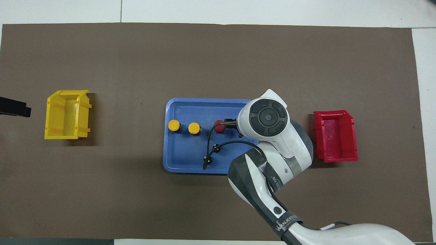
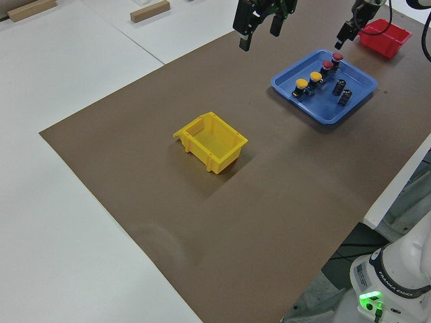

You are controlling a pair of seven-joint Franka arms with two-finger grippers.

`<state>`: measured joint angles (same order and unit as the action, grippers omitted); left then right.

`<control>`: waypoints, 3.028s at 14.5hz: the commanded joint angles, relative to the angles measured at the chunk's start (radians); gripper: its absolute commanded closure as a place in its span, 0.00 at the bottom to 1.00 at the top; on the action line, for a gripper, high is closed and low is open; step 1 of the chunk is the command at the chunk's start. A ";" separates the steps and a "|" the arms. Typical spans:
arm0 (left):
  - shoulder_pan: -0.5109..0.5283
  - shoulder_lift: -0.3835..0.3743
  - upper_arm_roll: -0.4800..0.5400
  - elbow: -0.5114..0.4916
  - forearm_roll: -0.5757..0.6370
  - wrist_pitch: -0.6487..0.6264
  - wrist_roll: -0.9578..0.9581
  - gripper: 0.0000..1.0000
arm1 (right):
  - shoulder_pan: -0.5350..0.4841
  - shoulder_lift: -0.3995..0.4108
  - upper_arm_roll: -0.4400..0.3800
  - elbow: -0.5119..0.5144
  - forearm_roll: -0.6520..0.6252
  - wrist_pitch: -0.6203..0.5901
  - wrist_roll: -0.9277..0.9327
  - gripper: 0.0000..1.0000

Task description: Sort red and yellow buttons by color

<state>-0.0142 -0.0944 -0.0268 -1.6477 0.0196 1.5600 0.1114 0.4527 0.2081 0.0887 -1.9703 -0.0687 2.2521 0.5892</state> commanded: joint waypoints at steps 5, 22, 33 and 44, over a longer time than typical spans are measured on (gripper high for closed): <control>-0.012 -0.021 0.001 -0.015 0.008 -0.009 0.010 0.00 | 0.006 0.039 -0.001 -0.015 -0.013 0.099 -0.020 0.27; -0.436 0.089 -0.010 -0.251 -0.044 0.443 -0.688 0.17 | -0.265 -0.229 -0.004 0.012 -0.010 -0.347 -0.381 0.68; -0.547 0.266 -0.010 -0.363 -0.044 0.689 -0.862 0.32 | -0.520 -0.384 -0.009 -0.310 0.050 -0.116 -0.689 0.66; -0.540 0.262 -0.005 -0.363 -0.043 0.629 -0.852 0.32 | -0.519 -0.363 -0.011 -0.509 0.052 0.135 -0.721 0.65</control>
<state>-0.5442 0.1962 -0.0474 -1.9829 -0.0190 2.2059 -0.7377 -0.0574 -0.1318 0.0761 -2.4401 -0.0379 2.3595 -0.0870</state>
